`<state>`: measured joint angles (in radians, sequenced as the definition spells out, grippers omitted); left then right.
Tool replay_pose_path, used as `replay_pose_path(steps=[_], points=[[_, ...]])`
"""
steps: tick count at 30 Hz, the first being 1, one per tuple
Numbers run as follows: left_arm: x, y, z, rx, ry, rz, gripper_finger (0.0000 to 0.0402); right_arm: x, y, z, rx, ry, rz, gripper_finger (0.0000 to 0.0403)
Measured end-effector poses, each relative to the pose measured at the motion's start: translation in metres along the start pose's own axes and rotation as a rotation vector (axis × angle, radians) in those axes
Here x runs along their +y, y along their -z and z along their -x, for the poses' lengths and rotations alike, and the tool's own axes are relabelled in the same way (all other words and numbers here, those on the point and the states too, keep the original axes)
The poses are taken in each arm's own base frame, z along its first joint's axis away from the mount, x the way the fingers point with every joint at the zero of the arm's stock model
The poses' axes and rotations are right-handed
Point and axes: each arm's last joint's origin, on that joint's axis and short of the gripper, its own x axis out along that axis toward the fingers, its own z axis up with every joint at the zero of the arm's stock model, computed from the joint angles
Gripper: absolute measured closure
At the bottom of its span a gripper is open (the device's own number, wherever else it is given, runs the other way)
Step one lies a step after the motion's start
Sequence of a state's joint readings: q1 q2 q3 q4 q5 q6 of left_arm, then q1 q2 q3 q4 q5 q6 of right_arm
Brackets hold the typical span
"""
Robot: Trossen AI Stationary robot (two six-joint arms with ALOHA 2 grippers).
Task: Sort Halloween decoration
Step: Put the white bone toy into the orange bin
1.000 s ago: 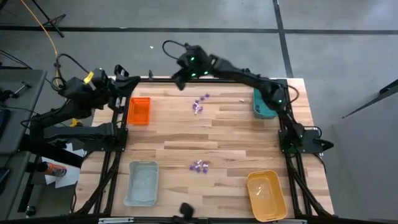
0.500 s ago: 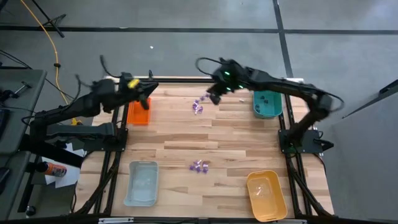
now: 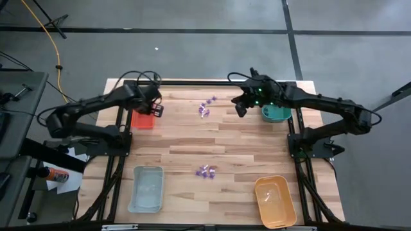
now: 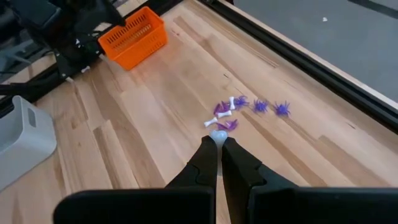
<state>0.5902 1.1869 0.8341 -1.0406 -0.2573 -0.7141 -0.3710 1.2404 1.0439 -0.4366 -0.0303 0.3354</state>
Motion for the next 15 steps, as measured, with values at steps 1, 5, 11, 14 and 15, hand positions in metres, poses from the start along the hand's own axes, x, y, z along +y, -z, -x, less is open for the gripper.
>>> replay_pose_path(steps=[1, 5, 11, 14, 15], points=[[-0.001, -0.001, -0.002, -0.003, -0.022, 0.009, 0.0401, 0.0, 0.0, 0.0, 0.002, -0.001, 0.001, 0.0403], [-0.006, -0.006, -0.01, -0.031, -0.072, 0.027, 0.0401, 0.0, 0.0, 0.0, 0.002, -0.004, 0.03, 0.0403], [-0.014, -0.01, -0.024, 0.0, -0.089, 0.036, 0.0401, 0.0, 0.0, 0.0, 0.002, -0.004, 0.057, 0.0403], [-0.017, -0.012, -0.031, 0.011, -0.116, 0.039, 0.0401, 0.0, 0.0, 0.0, 0.002, -0.004, 0.07, 0.0403], [-0.018, -0.012, -0.034, 0.02, -0.124, 0.035, 0.0401, 0.0, 0.0, 0.0, 0.002, -0.004, 0.072, 0.0403]])
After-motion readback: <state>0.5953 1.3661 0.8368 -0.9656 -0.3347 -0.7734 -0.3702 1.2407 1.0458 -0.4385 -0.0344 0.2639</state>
